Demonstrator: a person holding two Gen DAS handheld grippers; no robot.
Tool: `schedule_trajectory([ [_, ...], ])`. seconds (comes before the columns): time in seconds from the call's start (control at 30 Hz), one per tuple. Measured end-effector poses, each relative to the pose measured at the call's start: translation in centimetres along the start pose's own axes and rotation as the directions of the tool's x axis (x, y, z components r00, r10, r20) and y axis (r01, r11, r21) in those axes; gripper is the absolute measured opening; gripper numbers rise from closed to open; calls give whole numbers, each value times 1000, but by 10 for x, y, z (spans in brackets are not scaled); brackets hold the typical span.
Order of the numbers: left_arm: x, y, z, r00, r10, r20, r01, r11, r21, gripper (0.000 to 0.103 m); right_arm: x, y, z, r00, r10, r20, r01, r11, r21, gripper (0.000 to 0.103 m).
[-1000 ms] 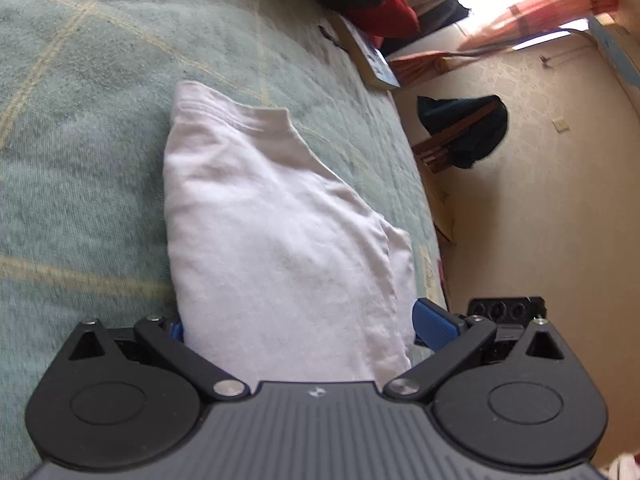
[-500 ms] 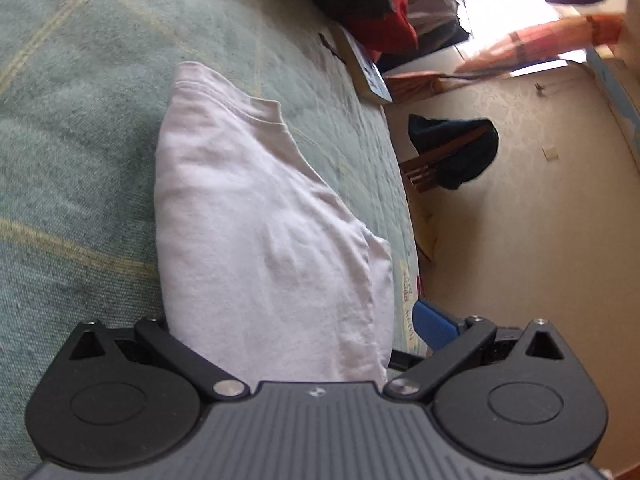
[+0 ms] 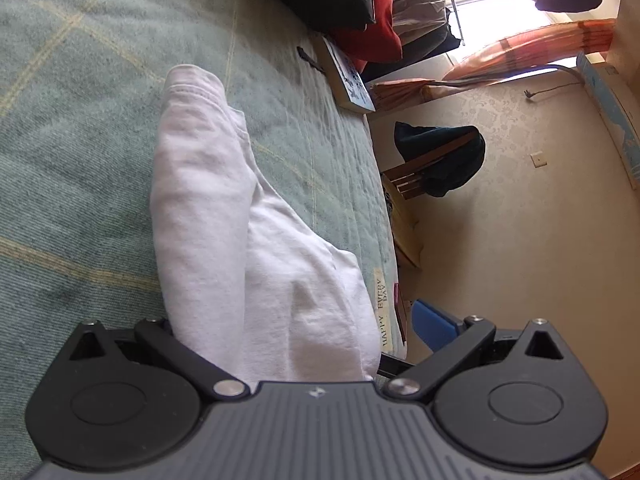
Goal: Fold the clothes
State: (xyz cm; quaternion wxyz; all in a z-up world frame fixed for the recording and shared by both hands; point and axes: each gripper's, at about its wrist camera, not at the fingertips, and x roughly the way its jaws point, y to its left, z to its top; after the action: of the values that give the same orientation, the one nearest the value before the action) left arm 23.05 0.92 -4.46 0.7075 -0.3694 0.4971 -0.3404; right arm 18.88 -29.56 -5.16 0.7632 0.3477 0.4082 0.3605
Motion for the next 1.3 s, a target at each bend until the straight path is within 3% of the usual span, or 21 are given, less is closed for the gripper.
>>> schedule_trajectory([
  [0.33,-49,3,13,996,50,67,-51,999,13,101,43,28,14,997,33,-63,-37,997,-61,103],
  [0.67,-134,38,33,976,132,173,-127,991,-37,101,127,78,31,983,80,-163,-104,984,-143,103],
  [0.87,-190,55,53,947,221,233,-209,975,-77,101,188,109,36,967,124,-225,-162,974,-159,103],
  [1.3,-316,112,100,857,370,357,-333,929,-165,101,331,181,39,929,172,-327,-254,941,-225,103],
])
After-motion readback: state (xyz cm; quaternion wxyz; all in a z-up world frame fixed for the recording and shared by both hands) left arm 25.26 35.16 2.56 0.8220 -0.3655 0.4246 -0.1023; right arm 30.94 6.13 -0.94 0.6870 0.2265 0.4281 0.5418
